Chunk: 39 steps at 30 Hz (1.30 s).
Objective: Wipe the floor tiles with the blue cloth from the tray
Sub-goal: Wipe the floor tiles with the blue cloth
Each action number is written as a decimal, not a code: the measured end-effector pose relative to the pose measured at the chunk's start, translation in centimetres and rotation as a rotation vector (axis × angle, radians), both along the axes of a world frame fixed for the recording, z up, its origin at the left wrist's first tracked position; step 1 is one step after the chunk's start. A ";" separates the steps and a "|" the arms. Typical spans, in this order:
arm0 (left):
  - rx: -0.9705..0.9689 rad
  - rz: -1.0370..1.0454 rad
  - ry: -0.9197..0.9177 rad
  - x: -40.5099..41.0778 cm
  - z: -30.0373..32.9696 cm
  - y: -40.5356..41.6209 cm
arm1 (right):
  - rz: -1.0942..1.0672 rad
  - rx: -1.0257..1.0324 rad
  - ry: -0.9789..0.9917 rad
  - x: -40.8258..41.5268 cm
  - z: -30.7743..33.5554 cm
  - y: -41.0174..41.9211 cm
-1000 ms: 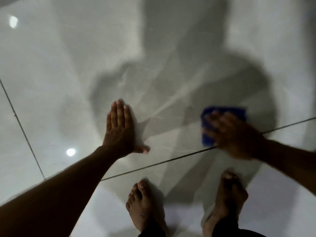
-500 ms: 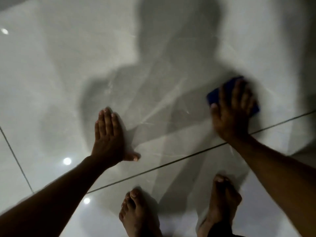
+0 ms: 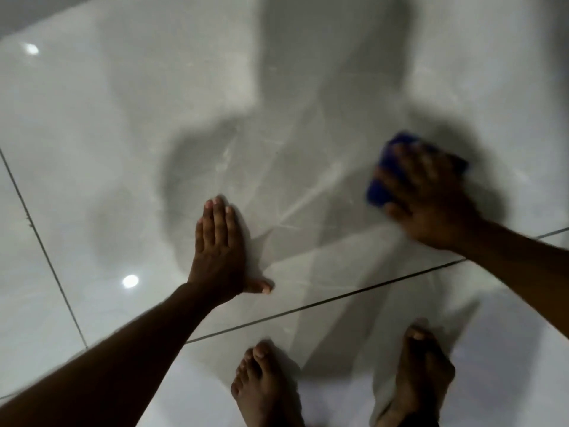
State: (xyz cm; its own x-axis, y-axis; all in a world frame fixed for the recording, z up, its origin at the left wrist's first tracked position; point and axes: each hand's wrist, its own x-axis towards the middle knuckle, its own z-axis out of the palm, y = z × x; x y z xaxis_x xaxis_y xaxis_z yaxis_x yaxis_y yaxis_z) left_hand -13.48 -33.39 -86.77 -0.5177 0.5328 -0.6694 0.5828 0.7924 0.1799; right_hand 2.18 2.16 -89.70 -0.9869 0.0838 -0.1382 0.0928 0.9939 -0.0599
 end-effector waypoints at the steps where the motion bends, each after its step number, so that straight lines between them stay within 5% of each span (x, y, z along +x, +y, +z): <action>1: -0.003 -0.002 0.000 0.1 0.0 -0.1 | -0.325 0.009 0.005 1.4 0.1 0.8; 3: -0.002 -0.011 -0.003 0.5 -0.1 0.0 | -0.941 0.047 0.063 1.3 0.3 -3.5; 5: 0.020 -0.011 -0.001 0.8 -0.1 0.2 | -1.144 0.012 0.080 -0.6 1.4 -12.5; 6: 0.030 -0.009 0.000 0.9 -0.2 0.3 | -1.005 -0.050 0.037 -0.7 1.8 -17.1; 8: 0.029 -0.012 0.012 0.4 -0.2 0.2 | -0.347 -0.230 -0.074 1.6 2.2 -23.6; 10: 0.029 -0.020 0.018 0.1 0.0 0.0 | 0.301 -0.263 -0.043 4.7 1.3 -19.9; 12: 0.028 -0.021 0.008 0.1 0.0 0.0 | 0.516 -0.165 -0.009 6.6 0.1 -11.6; 14: 0.028 -0.016 0.024 0.2 -0.4 0.0 | 0.258 -0.074 -0.035 7.6 -1.1 -4.2; 16: 0.027 -0.027 0.051 0.3 -0.4 -0.1 | -0.407 0.035 -0.004 7.2 -1.3 -2.7; 18: 0.021 -0.043 0.056 0.5 -0.3 -0.2 | -1.145 0.117 0.071 3.8 -0.9 -7.7; 20: 0.012 -0.050 0.045 0.7 -0.1 -0.1 | -1.454 0.003 0.086 -1.6 0.7 -14.6; 21: 0.006 -0.048 0.042 0.8 0.1 -0.1 | -1.393 -0.087 0.058 -3.9 1.3 -18.2; 24: -0.005 -0.076 0.045 0.4 0.8 0.0 | -0.779 -0.285 -0.029 -4.7 2.6 -26.8; 29: 0.021 -0.121 0.018 0.2 3.7 -0.2 | -0.220 -0.476 -0.139 -1.3 3.7 -22.5; 34: 0.189 0.386 0.180 3.0 4.9 3.0 | -0.411 -0.541 -0.222 -0.5 5.8 -19.7; 39: 0.170 0.738 -0.135 2.6 8.3 6.6 | -0.840 -0.767 -0.243 -2.5 9.5 -19.1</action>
